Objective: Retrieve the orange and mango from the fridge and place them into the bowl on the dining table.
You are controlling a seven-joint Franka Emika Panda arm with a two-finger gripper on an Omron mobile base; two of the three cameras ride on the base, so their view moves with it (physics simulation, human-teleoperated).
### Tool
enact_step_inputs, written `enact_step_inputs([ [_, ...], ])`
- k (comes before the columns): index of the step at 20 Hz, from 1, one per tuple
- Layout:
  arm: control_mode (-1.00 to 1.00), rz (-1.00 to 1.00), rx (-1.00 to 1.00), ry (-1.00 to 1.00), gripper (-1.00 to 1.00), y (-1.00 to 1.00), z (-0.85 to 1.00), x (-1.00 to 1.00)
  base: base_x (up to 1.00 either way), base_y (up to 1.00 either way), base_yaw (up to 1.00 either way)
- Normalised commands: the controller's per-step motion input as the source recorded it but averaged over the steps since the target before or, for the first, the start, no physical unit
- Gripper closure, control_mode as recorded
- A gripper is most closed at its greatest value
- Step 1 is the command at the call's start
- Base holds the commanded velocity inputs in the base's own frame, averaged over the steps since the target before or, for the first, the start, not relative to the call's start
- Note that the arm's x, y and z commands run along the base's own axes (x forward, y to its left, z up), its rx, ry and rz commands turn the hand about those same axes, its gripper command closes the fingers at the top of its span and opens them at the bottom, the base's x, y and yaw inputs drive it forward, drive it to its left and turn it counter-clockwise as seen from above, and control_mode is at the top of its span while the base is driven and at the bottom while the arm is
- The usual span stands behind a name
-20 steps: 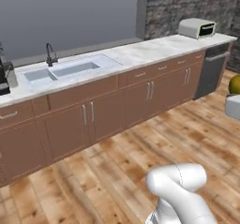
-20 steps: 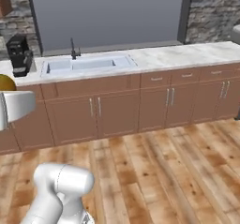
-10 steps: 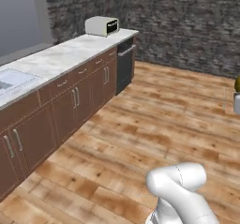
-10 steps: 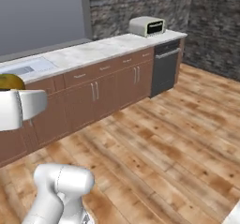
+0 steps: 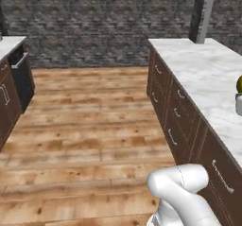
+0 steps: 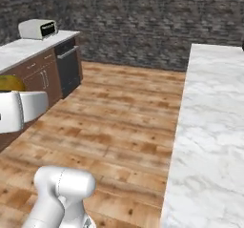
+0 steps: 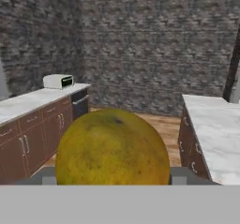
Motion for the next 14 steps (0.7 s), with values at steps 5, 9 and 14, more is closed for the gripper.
enact_step_inputs([
  [5, 1.0, 0.0, 0.0, 0.0, 1.0, 0.0, 0.0, 0.0, -0.36, 0.19, -0.8],
  [9, 1.0, 0.0, 0.0, 0.0, 1.0, 0.0, 0.0, 0.0, -0.38, 0.21, -0.74],
  [14, 1.0, 0.0, 0.0, 0.0, 1.0, 0.0, 0.0, 0.0, -0.45, 0.02, -0.47],
])
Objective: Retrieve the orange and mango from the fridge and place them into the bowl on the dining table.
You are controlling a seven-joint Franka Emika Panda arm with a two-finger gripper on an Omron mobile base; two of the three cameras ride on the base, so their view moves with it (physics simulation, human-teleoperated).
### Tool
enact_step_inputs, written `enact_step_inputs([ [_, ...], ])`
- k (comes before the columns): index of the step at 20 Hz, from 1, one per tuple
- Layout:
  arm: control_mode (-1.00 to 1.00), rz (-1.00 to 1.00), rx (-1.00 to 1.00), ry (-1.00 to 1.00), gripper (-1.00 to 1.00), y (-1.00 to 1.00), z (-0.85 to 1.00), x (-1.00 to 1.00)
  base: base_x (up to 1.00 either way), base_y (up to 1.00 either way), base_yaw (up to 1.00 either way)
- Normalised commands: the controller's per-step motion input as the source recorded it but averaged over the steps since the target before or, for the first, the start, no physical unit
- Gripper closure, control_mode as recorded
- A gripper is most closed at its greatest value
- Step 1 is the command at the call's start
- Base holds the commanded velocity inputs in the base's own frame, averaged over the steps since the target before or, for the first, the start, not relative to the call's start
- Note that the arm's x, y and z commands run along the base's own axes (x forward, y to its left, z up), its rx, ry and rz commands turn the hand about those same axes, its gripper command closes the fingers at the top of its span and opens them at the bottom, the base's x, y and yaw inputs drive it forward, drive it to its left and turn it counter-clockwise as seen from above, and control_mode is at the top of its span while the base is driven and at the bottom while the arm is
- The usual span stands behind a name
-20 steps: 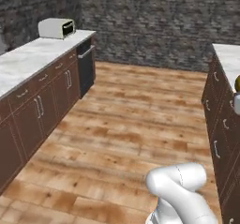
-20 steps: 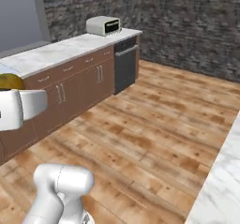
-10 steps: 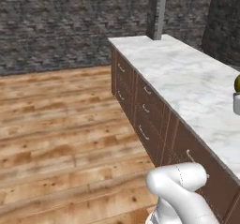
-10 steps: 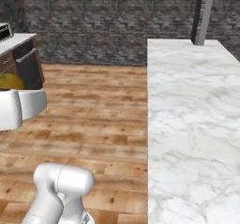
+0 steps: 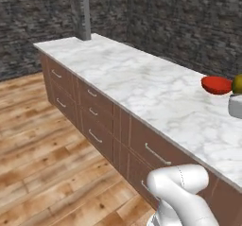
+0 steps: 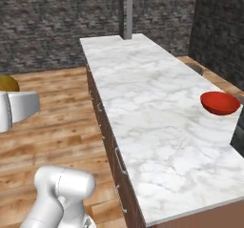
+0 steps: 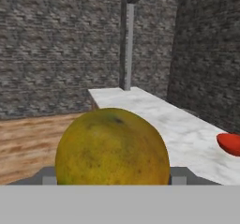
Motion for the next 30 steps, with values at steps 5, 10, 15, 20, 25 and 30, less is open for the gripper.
enact_step_inputs([
  [5, 1.0, 0.0, 0.0, 0.0, 1.0, 0.0, 0.0, 0.0, -0.66, 0.0, -0.27],
  [10, 1.0, 0.0, 0.0, 0.0, 1.0, 0.0, 0.0, 0.0, -0.61, -0.02, -0.21],
  [15, 1.0, 0.0, 0.0, 0.0, 1.0, 0.0, 0.0, 0.0, -0.1, -0.36, -0.17],
  [20, 1.0, 0.0, 0.0, 0.0, 1.0, 0.0, 0.0, 0.0, 0.16, -0.55, -0.2],
  [25, 1.0, 0.0, 0.0, 0.0, 1.0, 0.0, 0.0, 0.0, 0.1, -0.74, -0.32],
  [30, 1.0, 0.0, 0.0, 0.0, 1.0, 0.0, 0.0, 0.0, 0.0, -0.79, -0.34],
])
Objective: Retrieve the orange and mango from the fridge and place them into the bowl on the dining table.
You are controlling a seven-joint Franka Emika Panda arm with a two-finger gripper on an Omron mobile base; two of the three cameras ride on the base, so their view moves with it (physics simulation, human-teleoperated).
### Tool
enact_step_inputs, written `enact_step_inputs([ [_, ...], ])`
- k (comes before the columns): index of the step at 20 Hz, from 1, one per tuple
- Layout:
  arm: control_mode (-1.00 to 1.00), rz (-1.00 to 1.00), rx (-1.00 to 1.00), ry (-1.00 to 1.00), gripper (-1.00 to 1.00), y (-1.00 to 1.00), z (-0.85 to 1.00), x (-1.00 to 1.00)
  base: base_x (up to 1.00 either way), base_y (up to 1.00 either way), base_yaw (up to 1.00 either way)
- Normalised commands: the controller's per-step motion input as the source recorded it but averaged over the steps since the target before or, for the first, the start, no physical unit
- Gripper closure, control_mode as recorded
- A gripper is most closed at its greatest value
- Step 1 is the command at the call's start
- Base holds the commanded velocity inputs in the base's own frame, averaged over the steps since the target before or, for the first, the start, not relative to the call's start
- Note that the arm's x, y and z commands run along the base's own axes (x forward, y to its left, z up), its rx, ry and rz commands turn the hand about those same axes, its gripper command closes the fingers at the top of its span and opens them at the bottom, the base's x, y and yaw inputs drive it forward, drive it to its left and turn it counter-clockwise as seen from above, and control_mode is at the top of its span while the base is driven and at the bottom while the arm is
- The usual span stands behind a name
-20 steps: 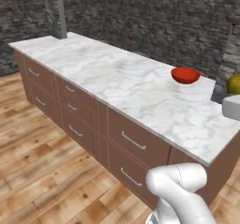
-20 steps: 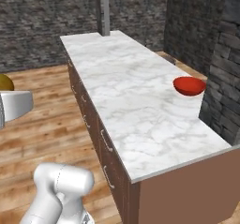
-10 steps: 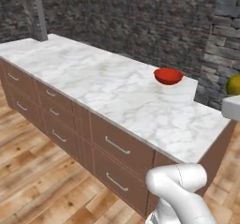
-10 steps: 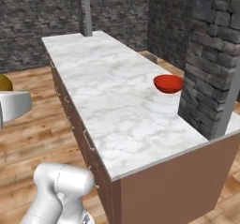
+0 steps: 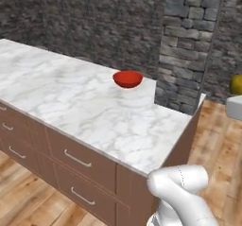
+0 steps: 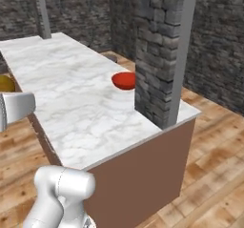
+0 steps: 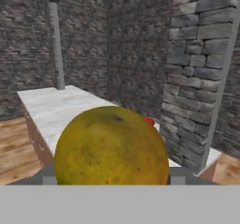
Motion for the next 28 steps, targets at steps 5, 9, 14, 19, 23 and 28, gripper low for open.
enact_step_inputs([
  [5, 1.0, 0.0, 0.0, 0.0, 1.0, 0.0, 0.0, 0.0, 0.0, -0.77, -0.33],
  [9, 1.0, 0.0, 0.0, 0.0, 1.0, 0.0, 0.0, 0.0, 0.04, -0.64, -0.35],
  [14, 1.0, 0.0, 0.0, 0.0, 1.0, 0.0, 0.0, 0.0, 0.78, -0.21, -0.42],
  [19, 1.0, 0.0, 0.0, 0.0, 1.0, 0.0, 0.0, 0.0, 1.0, -0.13, -0.41],
  [23, 1.0, 0.0, 0.0, 0.0, 1.0, 0.0, 0.0, 0.0, 1.0, -0.4, -0.42],
  [28, 1.0, 0.0, 0.0, 0.0, 1.0, 0.0, 0.0, 0.0, 0.94, -0.51, -0.49],
])
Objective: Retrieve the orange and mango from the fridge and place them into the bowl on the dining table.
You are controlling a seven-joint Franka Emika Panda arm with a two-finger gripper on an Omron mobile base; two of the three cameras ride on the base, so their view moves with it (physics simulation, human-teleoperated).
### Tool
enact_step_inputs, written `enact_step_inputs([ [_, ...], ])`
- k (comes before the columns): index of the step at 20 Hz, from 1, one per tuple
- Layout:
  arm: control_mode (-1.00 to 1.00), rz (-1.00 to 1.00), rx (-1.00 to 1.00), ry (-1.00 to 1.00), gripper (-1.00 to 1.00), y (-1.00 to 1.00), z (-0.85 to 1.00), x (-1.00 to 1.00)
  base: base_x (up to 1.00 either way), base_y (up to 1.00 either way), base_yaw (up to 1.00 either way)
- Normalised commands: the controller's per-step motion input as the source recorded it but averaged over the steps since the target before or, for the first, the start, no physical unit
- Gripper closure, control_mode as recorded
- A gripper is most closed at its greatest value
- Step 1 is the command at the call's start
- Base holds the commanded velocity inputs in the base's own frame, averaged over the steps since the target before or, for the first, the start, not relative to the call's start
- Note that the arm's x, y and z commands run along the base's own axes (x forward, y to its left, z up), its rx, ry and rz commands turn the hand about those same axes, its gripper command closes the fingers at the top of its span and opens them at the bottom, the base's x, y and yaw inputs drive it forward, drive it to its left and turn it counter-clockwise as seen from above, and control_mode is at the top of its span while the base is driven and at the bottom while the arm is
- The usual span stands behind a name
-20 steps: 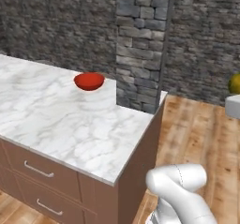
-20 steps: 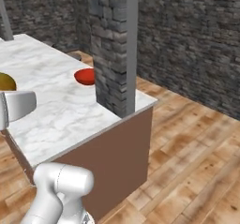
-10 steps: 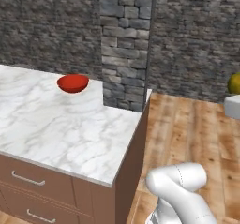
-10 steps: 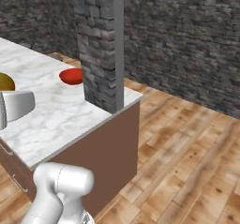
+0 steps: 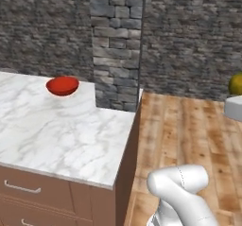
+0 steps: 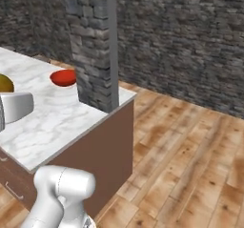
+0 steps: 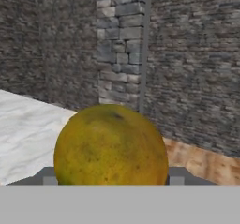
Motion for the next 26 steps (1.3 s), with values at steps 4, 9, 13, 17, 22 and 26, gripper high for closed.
enact_step_inputs([
  [4, 1.0, 0.0, 0.0, 0.0, 1.0, 0.0, 0.0, 0.0, 0.15, -0.88, -0.5],
  [9, 1.0, 0.0, 0.0, 0.0, 1.0, 0.0, 0.0, 0.0, -0.08, -1.0, -0.49],
  [13, 1.0, 0.0, 0.0, 0.0, 1.0, 0.0, 0.0, 0.0, 0.44, -0.5, -0.53],
  [17, 1.0, 0.0, 0.0, 0.0, 1.0, 0.0, 0.0, 0.0, 1.0, 0.32, -0.51],
  [22, 1.0, 0.0, 0.0, 0.0, 1.0, 0.0, 0.0, 0.0, 1.0, 0.78, -0.49],
  [26, 1.0, 0.0, 0.0, 0.0, 1.0, 0.0, 0.0, 0.0, 1.0, 0.91, -0.51],
])
